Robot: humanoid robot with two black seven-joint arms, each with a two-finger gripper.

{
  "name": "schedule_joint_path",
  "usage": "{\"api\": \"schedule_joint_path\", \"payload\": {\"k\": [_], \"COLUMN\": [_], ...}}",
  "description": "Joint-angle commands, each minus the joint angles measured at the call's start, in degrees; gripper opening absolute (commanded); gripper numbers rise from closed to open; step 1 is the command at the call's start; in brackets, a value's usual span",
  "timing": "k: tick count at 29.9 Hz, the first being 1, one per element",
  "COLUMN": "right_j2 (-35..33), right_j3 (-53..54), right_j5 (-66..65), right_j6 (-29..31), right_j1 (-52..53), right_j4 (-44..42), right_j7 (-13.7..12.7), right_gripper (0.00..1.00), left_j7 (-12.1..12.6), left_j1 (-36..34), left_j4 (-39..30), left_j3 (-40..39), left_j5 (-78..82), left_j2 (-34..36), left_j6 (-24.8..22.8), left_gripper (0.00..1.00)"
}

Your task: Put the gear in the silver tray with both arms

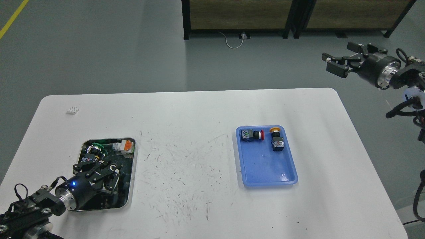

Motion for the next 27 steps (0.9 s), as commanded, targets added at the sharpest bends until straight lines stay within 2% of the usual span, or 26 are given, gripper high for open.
{"api": "schedule_joint_path", "payload": {"k": [1,2,5,6,9,11,12,15,16,17,27], "right_j2": [0.00,0.00,0.00,0.00,0.00,0.00,0.00,0.00,0.00,0.00,-0.09], "right_j3": [0.00,0.00,0.00,0.00,0.00,0.00,0.00,0.00,0.00,0.00,0.09], "right_j5": [-0.03,-0.03,-0.03,-0.03,-0.03,0.05,0.05,0.05,0.05,0.05,0.05], "right_j6": [0.00,0.00,0.00,0.00,0.00,0.00,0.00,0.00,0.00,0.00,0.00], "right_j1": [-0.05,-0.05,-0.05,-0.05,-0.05,-0.05,-0.05,-0.05,-0.05,-0.05,0.12], "right_j4": [-0.09,-0.09,-0.17,-0.17,-0.09,-0.09,-0.09,-0.09,-0.09,-0.09,0.00], "right_j7": [0.03,0.03,0.03,0.03,0.03,0.03,0.03,0.11,0.20,0.20,0.20], "right_gripper": [0.97,0.97,0.97,0.97,0.97,0.97,0.97,0.97,0.97,0.97,0.98], "left_j7": [-0.04,-0.05,0.22,1.09,0.75,0.75,0.75,0.66,0.92,0.83,0.31], "left_j1": [-0.07,-0.16,-0.25,-0.33,-0.33,0.02,0.11,0.19,0.19,0.19,0.28], "left_j4": [-0.97,-1.06,-1.06,-0.97,-0.80,-0.53,-0.45,-0.53,-0.53,-0.79,-1.59], "left_j3": [0.08,0.43,0.96,0.96,0.79,-0.09,-0.35,-0.79,-0.88,-1.06,-1.06], "left_j5": [0.14,0.31,0.67,0.67,0.67,0.15,-0.03,-0.82,-1.00,-1.26,-2.32], "left_j2": [0.32,0.41,0.41,0.41,0.41,0.41,0.41,0.41,0.41,0.41,0.59], "left_j6": [-0.62,-0.71,-0.89,-0.80,-0.62,-0.10,0.43,2.54,2.89,3.07,2.89], "left_gripper": [0.70,0.54,0.16,0.03,0.00,0.09,0.26,0.67,0.90,0.98,0.98]}}
